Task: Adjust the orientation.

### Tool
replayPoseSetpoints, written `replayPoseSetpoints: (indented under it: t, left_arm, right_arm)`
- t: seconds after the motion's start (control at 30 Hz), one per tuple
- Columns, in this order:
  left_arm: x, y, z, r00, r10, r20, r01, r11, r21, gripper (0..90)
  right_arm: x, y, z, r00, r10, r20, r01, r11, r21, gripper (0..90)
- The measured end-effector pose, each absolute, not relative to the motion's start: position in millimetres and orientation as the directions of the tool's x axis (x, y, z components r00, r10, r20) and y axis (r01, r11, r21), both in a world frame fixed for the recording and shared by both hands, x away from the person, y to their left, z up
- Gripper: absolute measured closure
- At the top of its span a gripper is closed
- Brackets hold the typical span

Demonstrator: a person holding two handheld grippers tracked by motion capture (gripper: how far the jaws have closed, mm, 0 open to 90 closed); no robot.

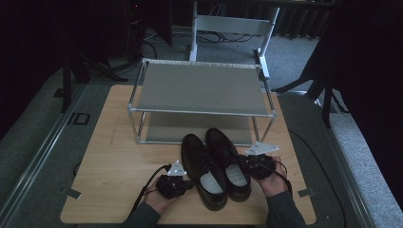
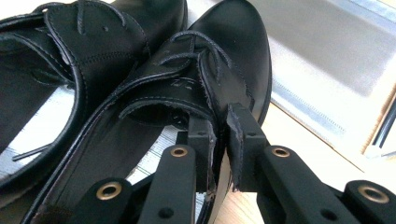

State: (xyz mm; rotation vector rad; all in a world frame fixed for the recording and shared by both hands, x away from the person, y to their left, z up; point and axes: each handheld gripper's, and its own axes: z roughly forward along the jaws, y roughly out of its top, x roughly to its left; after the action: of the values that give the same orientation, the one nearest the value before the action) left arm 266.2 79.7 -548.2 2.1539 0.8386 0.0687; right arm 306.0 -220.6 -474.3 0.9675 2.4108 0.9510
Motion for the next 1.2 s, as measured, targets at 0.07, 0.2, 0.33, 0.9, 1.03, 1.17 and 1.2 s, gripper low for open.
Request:
replayPoseSetpoints:
  t: [0.07, 0.2, 0.33, 0.9, 1.03, 1.17, 1.2]
  left_arm:
    - [266.5, 78.4, -548.4, 0.778, 0.585, -0.228, 0.547, -0.453, 0.704, 87.5]
    - [266.3, 75.6, -547.8, 0.782, 0.583, -0.221, 0.541, -0.458, 0.705, 87.5]
    - [267.4, 71.6, -546.1, 0.789, 0.572, -0.224, 0.535, -0.460, 0.709, 86.6]
    - [274.2, 42.4, -545.9, 0.818, 0.527, -0.231, 0.513, -0.485, 0.709, 86.7]
    - [275.2, 31.5, -545.8, 0.829, 0.510, -0.231, 0.503, -0.496, 0.708, 86.7]
    - [275.9, 23.5, -545.1, 0.839, 0.497, -0.221, 0.489, -0.511, 0.707, 86.6]
    - [275.9, 23.5, -545.1, 0.839, 0.497, -0.221, 0.489, -0.511, 0.707, 86.7]
  right_arm:
    - [306.4, -219.7, -474.1, -0.695, 0.714, -0.086, 0.462, 0.535, 0.708, 80.5]
    - [307.4, -218.6, -474.3, -0.694, 0.714, -0.086, 0.463, 0.535, 0.707, 80.5]
    - [308.6, -219.4, -474.1, -0.694, 0.715, -0.087, 0.464, 0.536, 0.705, 80.4]
    - [311.4, -240.1, -471.9, -0.671, 0.735, -0.095, 0.484, 0.532, 0.695, 81.0]
    - [313.5, -251.5, -471.3, -0.663, 0.743, -0.092, 0.491, 0.524, 0.696, 81.0]
    - [314.1, -259.9, -471.9, -0.662, 0.744, -0.091, 0.488, 0.520, 0.701, 80.9]
    - [314.1, -259.9, -471.9, -0.662, 0.744, -0.091, 0.488, 0.520, 0.701, 80.9]
